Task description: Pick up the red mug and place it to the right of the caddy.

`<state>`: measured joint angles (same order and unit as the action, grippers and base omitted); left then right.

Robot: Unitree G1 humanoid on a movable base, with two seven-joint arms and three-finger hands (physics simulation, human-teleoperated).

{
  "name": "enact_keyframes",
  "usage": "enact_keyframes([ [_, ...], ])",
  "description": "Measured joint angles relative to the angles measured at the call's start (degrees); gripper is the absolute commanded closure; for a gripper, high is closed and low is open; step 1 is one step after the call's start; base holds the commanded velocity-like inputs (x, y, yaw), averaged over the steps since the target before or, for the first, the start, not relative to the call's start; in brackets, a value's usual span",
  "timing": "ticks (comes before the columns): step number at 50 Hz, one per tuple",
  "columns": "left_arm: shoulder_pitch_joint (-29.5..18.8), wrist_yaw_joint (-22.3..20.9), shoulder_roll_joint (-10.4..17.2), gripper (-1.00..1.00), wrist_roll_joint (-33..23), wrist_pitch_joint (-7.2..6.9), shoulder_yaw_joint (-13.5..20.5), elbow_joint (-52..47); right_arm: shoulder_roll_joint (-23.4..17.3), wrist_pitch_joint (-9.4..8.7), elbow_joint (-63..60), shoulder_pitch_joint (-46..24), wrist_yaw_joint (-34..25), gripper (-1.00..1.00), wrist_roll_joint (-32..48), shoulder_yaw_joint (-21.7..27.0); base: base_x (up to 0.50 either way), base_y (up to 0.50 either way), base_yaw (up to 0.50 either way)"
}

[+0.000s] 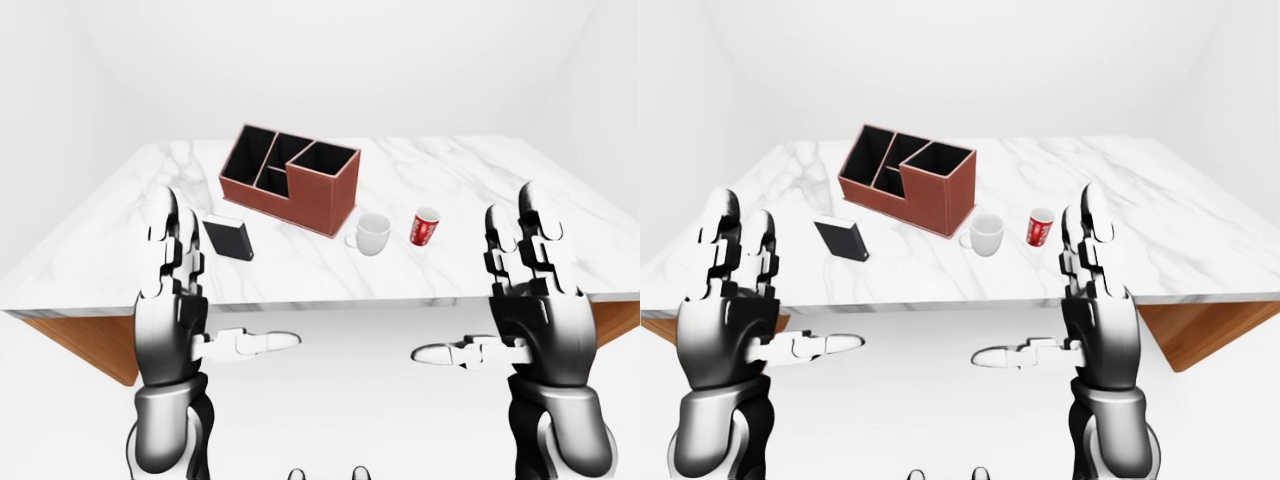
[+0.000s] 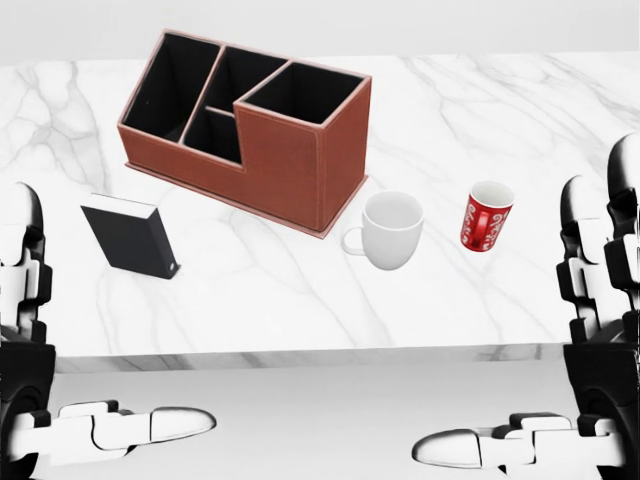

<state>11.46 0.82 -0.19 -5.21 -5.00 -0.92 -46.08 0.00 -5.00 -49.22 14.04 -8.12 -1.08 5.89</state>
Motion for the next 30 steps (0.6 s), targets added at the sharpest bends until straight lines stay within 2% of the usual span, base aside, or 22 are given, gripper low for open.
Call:
enact_keyframes([
  [30, 1.2, -0.7, 0.0, -1.0, -0.4, 0.0, -0.1, -4.4, 0.4, 0.0, -3.9, 0.2, -0.8, -1.0, -1.1, 1.9, 0.35, 0.0, 0.0],
])
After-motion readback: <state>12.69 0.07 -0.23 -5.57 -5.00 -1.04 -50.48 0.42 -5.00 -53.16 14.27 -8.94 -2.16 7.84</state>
